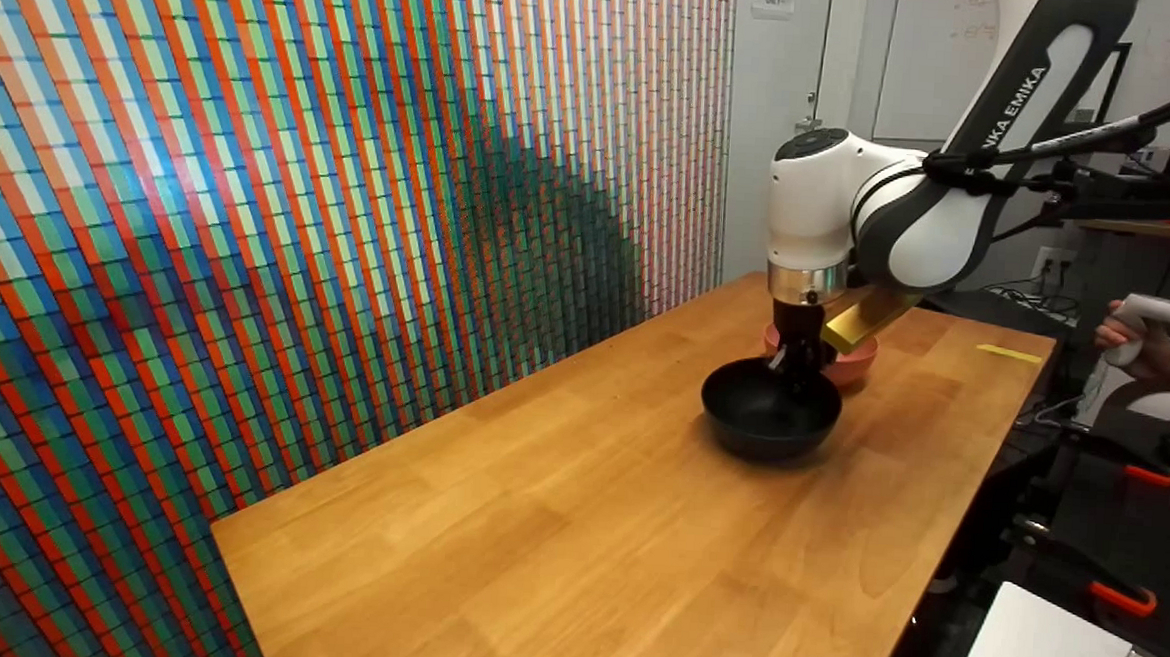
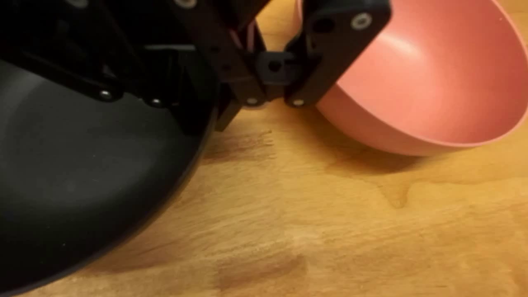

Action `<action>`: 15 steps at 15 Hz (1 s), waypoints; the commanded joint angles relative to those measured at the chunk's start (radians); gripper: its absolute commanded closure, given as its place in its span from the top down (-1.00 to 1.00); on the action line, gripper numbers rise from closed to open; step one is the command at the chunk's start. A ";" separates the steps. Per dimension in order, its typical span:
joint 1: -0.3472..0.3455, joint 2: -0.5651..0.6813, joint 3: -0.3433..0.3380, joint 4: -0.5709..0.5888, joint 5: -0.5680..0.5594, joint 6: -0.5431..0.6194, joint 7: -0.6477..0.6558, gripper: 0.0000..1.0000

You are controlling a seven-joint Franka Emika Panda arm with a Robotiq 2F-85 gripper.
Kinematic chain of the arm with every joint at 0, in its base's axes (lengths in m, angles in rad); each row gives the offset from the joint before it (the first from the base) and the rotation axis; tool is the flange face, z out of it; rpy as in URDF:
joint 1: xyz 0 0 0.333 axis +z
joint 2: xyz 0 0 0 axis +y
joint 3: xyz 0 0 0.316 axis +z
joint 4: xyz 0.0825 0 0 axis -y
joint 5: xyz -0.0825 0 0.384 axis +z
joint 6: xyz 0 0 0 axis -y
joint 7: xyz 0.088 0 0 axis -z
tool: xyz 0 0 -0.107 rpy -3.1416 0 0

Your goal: Put the black bowl in the pink bowl

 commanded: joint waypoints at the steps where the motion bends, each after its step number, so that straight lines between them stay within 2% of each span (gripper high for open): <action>1: -0.018 -0.033 -0.036 0.019 0.000 -0.013 -0.005 -0.87; 7: -0.098 -0.087 -0.030 0.079 0.075 -0.037 -0.040 -0.94; 12: -0.138 -0.111 -0.027 0.122 0.145 -0.040 -0.056 -0.90; 15: -0.164 -0.134 -0.047 0.113 0.147 -0.040 -0.052 -0.90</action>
